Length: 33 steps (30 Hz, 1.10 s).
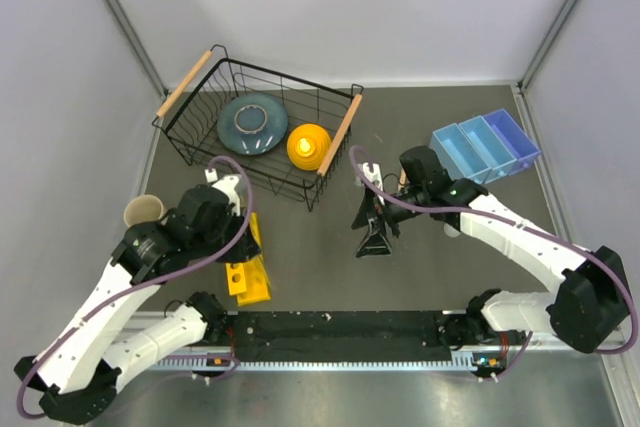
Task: Organize the chemistry lab equipment
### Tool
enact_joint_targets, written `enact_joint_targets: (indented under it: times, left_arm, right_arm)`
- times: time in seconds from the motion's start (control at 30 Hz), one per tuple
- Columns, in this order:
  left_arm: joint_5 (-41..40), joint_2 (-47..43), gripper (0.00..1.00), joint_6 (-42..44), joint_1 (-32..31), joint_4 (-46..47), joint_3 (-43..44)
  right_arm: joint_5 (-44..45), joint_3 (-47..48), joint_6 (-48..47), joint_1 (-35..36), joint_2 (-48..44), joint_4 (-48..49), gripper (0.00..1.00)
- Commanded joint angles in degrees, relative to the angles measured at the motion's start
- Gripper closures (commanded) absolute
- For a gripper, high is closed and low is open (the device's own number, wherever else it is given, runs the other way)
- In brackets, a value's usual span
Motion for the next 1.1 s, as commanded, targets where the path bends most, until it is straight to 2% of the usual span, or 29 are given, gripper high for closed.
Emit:
enact_joint_targets:
  times: [0.0,0.2,0.4,0.8,1.07]
  left_arm:
    - [-9.68,-2.10,0.96,1.55,0.16,-5.81,3.41]
    - [-14.51,-3.78,0.96,2.16,0.16,-8.01,5.60]
    - [-15.83,-5.01,0.96,3.04,0.16,-7.57,3.24]
    - [-14.78,-5.18,0.96,3.83,0.16,-0.46,1.13]
    - [-14.78,-4.13,0.96,4.36,0.16,1.04,-0.63]
  right_arm:
    - [-2.02,-0.30,-1.43,-1.07,-1.92,1.81,0.12]
    - [-2.02,-0.92,-1.43,-1.77,-2.27,2.43,0.12]
    - [-2.29,-1.10,-1.08,-2.21,-2.45,2.69,0.12]
    - [-2.81,-1.54,-0.72,-2.74,-2.62,3.04,0.12]
    - [-2.99,-1.80,-0.55,-3.09,-2.80,3.22,0.12]
